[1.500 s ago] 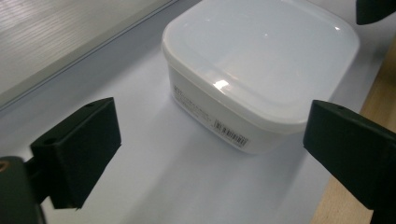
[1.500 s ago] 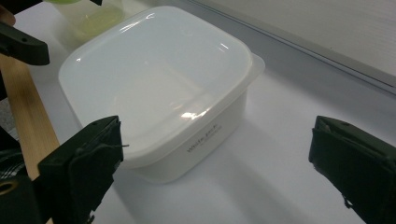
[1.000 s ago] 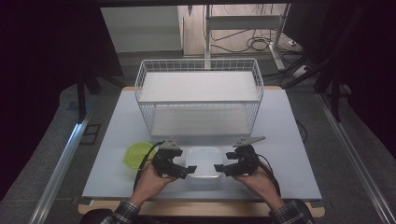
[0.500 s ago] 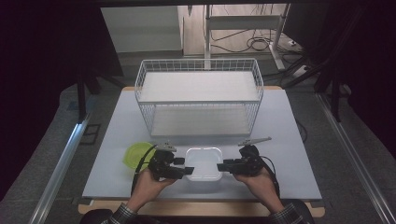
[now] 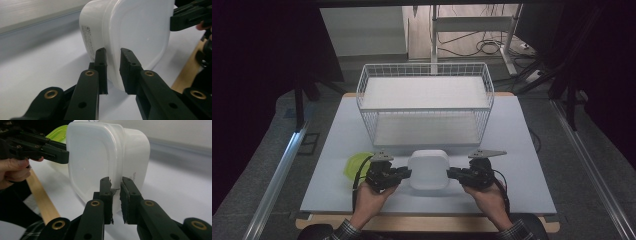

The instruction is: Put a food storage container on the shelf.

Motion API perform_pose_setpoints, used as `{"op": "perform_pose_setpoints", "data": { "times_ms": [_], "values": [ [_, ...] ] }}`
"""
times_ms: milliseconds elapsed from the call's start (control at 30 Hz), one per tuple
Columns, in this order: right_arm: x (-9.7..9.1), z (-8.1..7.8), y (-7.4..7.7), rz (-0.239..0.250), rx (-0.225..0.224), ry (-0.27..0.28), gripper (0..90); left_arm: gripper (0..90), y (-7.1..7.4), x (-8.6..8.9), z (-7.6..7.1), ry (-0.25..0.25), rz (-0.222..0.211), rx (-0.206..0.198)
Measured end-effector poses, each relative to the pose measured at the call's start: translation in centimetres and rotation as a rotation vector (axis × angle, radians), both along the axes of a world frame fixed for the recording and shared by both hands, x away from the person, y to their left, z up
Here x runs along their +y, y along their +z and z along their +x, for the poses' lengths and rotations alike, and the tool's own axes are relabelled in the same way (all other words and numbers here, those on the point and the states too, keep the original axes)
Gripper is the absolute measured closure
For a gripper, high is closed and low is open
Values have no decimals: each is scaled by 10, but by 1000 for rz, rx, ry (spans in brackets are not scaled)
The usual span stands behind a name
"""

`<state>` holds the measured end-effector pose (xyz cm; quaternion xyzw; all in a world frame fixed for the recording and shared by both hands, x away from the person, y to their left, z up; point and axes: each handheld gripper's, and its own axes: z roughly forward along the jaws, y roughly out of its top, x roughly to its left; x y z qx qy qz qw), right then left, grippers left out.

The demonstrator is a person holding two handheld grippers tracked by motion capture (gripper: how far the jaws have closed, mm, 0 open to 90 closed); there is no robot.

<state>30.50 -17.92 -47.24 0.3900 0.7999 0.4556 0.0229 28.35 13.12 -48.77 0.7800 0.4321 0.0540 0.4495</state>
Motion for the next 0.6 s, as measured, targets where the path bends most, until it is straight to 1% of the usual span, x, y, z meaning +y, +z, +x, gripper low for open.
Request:
{"op": "perform_pose_setpoints", "data": {
  "times_ms": [33, 67, 133, 167, 233, 267, 300, 400, 433, 500, 567, 600],
  "values": [
    [0, 0, 0, 0, 0, 0, 804, 776, 0, 0, 0, 0, 0, 0],
    [0, 0, 1, -5, -15, 0, 804, 776, 1, 0, -1, 4, -8, -5],
    [-2, -1, 4, 15, -32, 2, 803, 779, 6, 1, -2, 7, -26, -29],
    [-3, -1, 4, 17, -41, 4, 803, 779, 8, 1, -2, 10, -29, -34],
    [-3, -1, 7, 23, -49, 6, 803, 780, 11, 1, -2, 9, -30, -48],
    [-3, -1, 8, 26, -59, 8, 803, 780, 11, 1, -2, 9, -30, -48],
    [-3, -1, 8, 26, -59, 8, 803, 780, 13, 2, -2, 10, -31, -52],
    [-3, 1, 14, 34, -81, 19, 803, 781, 19, 3, -2, 12, -36, -71],
    [-3, 1, 14, 34, -81, 19, 803, 781, 21, 3, -2, 14, -36, -80],
    [-2, 3, 20, 41, -102, 24, 803, 782, 29, 5, 0, 17, -35, -99],
    [-1, 4, 23, 42, -105, 23, 803, 781, 32, 6, 1, 18, -37, -104],
    [0, 6, 27, 46, -115, 22, 803, 782, 37, 7, 2, 17, -35, -119]
  ]
}}
